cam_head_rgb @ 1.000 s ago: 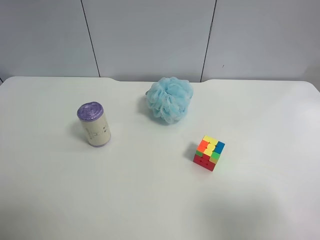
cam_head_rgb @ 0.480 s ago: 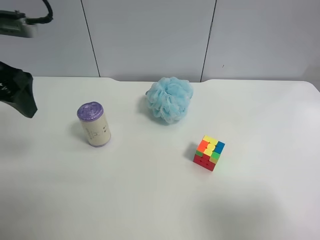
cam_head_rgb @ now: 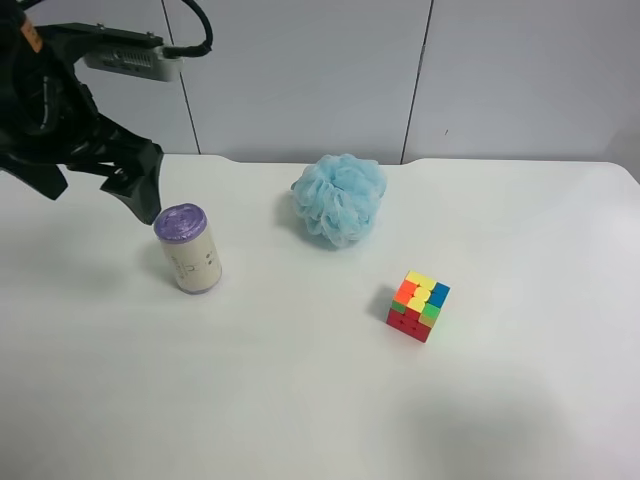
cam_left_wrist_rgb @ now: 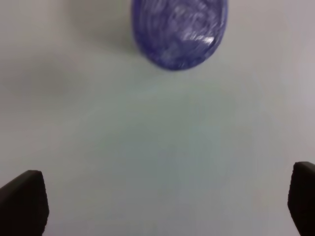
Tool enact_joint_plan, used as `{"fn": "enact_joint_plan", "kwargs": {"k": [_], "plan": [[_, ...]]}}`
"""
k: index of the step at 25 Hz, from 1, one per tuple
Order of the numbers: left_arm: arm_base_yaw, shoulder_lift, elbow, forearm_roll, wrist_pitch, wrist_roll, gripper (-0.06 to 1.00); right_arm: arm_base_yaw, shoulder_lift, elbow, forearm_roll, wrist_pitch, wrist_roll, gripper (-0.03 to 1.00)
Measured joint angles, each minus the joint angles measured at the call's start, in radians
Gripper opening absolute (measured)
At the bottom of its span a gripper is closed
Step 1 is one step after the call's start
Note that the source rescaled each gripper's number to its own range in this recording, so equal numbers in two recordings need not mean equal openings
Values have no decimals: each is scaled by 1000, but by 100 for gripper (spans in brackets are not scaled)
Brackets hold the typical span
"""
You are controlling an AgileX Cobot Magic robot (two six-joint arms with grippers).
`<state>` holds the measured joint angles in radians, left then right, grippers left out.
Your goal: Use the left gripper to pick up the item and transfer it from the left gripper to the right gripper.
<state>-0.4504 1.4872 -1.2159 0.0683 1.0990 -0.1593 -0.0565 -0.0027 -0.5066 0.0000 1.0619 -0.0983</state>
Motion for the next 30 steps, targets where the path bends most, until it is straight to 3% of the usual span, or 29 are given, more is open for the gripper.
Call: {"fn": "enact_joint_plan", "kwargs": {"k": [23, 30], "plan": [[-25, 234, -10, -12, -239, 50, 100, 0, 0, 0, 0, 0, 0, 100], [-25, 279, -10, 17, -300, 58, 100, 0, 0, 0, 0, 0, 0, 100]]}}
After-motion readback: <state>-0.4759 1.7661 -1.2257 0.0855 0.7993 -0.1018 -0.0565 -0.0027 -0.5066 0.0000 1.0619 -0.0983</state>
